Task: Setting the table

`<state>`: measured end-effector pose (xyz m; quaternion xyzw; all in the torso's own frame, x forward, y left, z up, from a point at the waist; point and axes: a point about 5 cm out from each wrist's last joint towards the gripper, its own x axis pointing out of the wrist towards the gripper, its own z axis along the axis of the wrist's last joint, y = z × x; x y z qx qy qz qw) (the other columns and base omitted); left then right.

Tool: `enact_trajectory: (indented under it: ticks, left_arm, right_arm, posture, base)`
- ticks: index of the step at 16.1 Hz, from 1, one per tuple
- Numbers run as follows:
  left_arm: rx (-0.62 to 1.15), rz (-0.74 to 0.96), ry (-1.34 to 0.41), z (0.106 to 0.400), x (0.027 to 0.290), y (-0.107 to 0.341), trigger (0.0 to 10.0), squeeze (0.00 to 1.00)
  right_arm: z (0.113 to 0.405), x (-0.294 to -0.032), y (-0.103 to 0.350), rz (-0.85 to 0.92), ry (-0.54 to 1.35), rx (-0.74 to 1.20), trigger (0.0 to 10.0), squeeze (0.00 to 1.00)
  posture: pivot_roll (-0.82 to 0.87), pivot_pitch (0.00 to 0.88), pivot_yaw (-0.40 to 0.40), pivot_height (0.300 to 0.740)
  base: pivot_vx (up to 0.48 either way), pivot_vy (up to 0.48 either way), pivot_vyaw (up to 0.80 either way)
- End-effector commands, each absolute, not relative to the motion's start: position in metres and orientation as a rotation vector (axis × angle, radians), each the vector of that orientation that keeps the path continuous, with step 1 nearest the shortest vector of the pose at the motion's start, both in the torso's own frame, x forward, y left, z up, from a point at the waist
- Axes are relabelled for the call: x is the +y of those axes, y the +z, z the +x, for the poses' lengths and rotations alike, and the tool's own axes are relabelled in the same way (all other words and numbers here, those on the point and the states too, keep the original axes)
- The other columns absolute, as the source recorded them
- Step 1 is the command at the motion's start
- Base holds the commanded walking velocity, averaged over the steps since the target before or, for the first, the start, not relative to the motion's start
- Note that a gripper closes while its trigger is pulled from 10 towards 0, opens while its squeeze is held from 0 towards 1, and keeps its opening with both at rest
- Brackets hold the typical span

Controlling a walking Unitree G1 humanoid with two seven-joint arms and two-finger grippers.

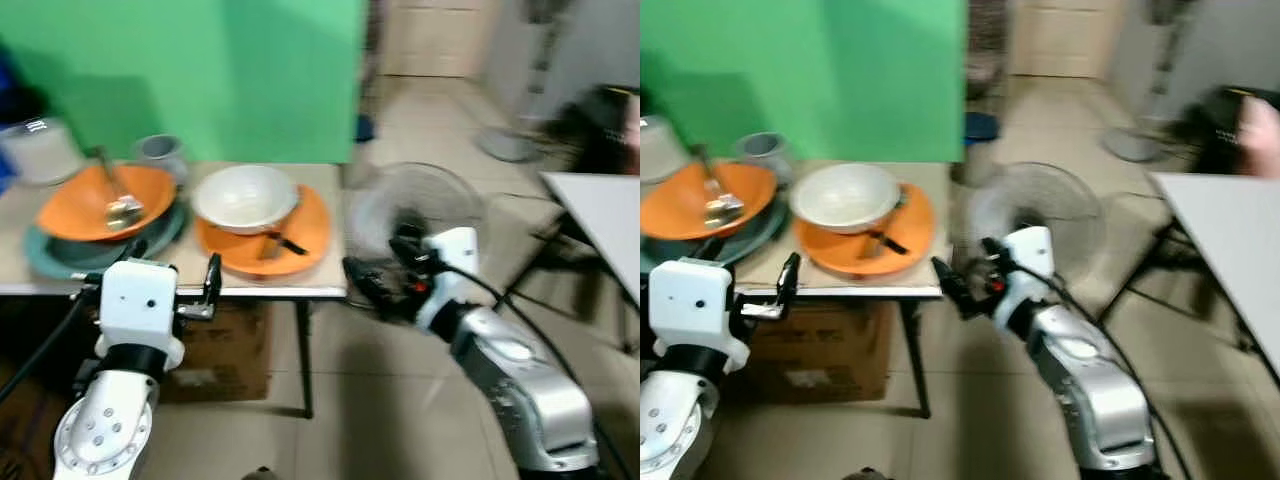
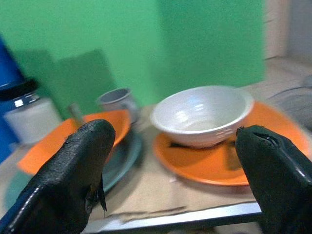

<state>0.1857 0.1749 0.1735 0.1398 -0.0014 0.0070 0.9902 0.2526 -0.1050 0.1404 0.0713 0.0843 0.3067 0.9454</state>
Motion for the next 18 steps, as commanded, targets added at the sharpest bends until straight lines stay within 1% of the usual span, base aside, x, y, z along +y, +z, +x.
enact_trajectory:
  ticks: [1,2,5,8,12,13,15,16,18]
  left_arm:
    - [0.002,0.278,0.002,0.185,0.173,0.173,10.0,1.00]
    - [0.001,0.280,0.004,0.184,0.173,0.174,10.0,1.00]
    - [-0.002,0.297,-0.006,0.183,0.173,0.175,10.0,1.00]
    - [-0.006,0.301,-0.007,0.184,0.173,0.175,10.0,1.00]
    - [-0.007,0.307,-0.009,0.184,0.173,0.175,10.0,1.00]
    - [-0.006,0.309,-0.010,0.184,0.173,0.176,10.0,1.00]
    - [-0.003,0.305,-0.024,0.185,0.172,0.175,10.0,1.00]
    - [-0.005,0.297,-0.042,0.185,0.171,0.175,10.0,1.00]
    - [0.010,0.304,-0.141,0.187,0.163,0.174,10.0,0.93]
  right_arm:
    - [0.255,-0.110,0.142,0.149,0.606,0.161,10.0,0.00]
    - [0.255,-0.110,0.142,0.161,0.605,0.161,10.0,0.00]
    - [0.261,-0.109,0.146,0.205,0.604,0.139,10.0,0.00]
    - [0.265,-0.104,0.150,0.170,0.638,0.117,10.0,0.00]
    - [0.268,-0.100,0.152,0.166,0.642,0.100,10.0,0.00]
    - [0.271,-0.100,0.156,0.204,0.635,0.091,10.0,0.00]
    - [0.280,-0.100,0.163,0.209,0.614,0.081,10.0,0.00]
    - [0.283,-0.099,0.165,0.209,0.610,0.090,10.0,0.00]
    - [0.294,-0.094,0.165,0.233,0.622,0.203,10.0,0.00]
  posture:
    - [0.02,0.000,0.015,0.740]
    - [0.02,0.000,0.015,0.740]
    - [0.03,0.000,0.010,0.740]
    - [0.04,0.000,0.008,0.740]
    - [0.04,0.000,0.008,0.740]
    - [0.04,0.000,0.009,0.740]
    - [0.04,0.000,0.017,0.740]
    - [0.04,0.000,0.018,0.740]
    - [0.04,0.000,0.021,0.740]
  base:
    - [0.292,0.000,0.80]
    - [0.292,0.000,0.80]
    - [0.294,0.000,0.00]
    - [0.290,0.000,0.00]
    - [0.292,0.000,0.72]
    - [0.277,0.000,0.00]
    - [0.268,0.000,0.00]
    - [0.000,0.000,0.00]
    - [0.000,0.000,0.00]
